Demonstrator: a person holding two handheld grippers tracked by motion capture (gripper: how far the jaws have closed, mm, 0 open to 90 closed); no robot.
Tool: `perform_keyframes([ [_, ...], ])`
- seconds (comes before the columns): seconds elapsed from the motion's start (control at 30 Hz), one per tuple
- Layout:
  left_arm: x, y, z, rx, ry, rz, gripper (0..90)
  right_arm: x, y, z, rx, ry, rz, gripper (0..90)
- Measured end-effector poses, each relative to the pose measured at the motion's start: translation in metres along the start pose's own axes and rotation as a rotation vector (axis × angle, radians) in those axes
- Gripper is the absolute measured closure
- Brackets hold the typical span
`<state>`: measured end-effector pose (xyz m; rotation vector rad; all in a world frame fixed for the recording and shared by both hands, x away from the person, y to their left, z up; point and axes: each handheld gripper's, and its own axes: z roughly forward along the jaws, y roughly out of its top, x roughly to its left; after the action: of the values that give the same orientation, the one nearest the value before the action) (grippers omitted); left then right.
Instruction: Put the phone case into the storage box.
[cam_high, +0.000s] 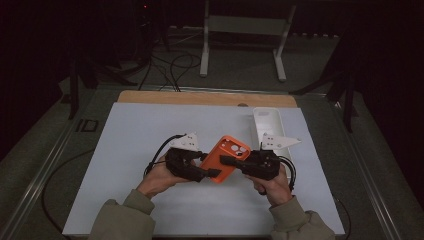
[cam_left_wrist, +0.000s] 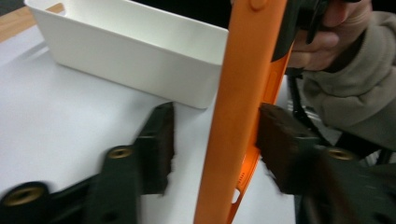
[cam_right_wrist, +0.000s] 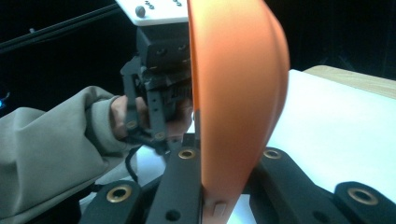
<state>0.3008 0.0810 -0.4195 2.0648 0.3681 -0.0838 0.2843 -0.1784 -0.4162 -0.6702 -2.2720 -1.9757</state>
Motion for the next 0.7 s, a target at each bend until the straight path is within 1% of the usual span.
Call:
perform_keyframes([
  [0.07, 0.0012, -0.0004, -0.0011, -0.010, -0.019, -0.002, 61.0, 0.0000, -0.0002, -0.0002, 0.001, 0.008, -0.001, 85.5],
  [0.17, 0.0012, -0.0009, -0.0011, -0.007, -0.035, 0.002, 70.1, -0.0021, -0.0010, -0.0013, 0.004, 0.004, -0.001, 85.4],
  [0.23, 0.0005, -0.0010, -0.0004, -0.005, -0.046, 0.007, 73.1, -0.0045, -0.0018, -0.0023, -0.005, 0.020, 0.017, 85.2],
  [0.33, 0.0000, -0.0016, 0.0007, 0.001, -0.058, 0.020, 77.5, -0.0071, -0.0029, -0.0028, -0.009, 0.037, 0.029, 84.5],
  [0.4, -0.0001, -0.0023, 0.0010, 0.001, -0.073, 0.023, 80.4, -0.0083, -0.0033, -0.0034, -0.007, 0.044, 0.029, 83.2],
  [0.47, -0.0008, -0.0026, 0.0014, 0.001, -0.082, 0.025, 84.6, -0.0084, -0.0035, -0.0038, -0.004, 0.044, 0.024, 79.5],
  [0.53, -0.0015, -0.0025, 0.0020, 0.000, -0.070, 0.028, 85.4, -0.0081, -0.0034, -0.0037, -0.005, 0.036, 0.015, 76.7],
  [0.63, -0.0022, -0.0027, 0.0024, 0.000, -0.055, 0.032, 85.5, -0.0075, -0.0037, -0.0026, -0.003, 0.006, 0.008, 71.9],
  [0.7, -0.0022, -0.0029, 0.0018, -0.002, -0.044, 0.032, 85.5, -0.0065, -0.0036, -0.0018, -0.001, -0.019, -0.001, 64.4],
])
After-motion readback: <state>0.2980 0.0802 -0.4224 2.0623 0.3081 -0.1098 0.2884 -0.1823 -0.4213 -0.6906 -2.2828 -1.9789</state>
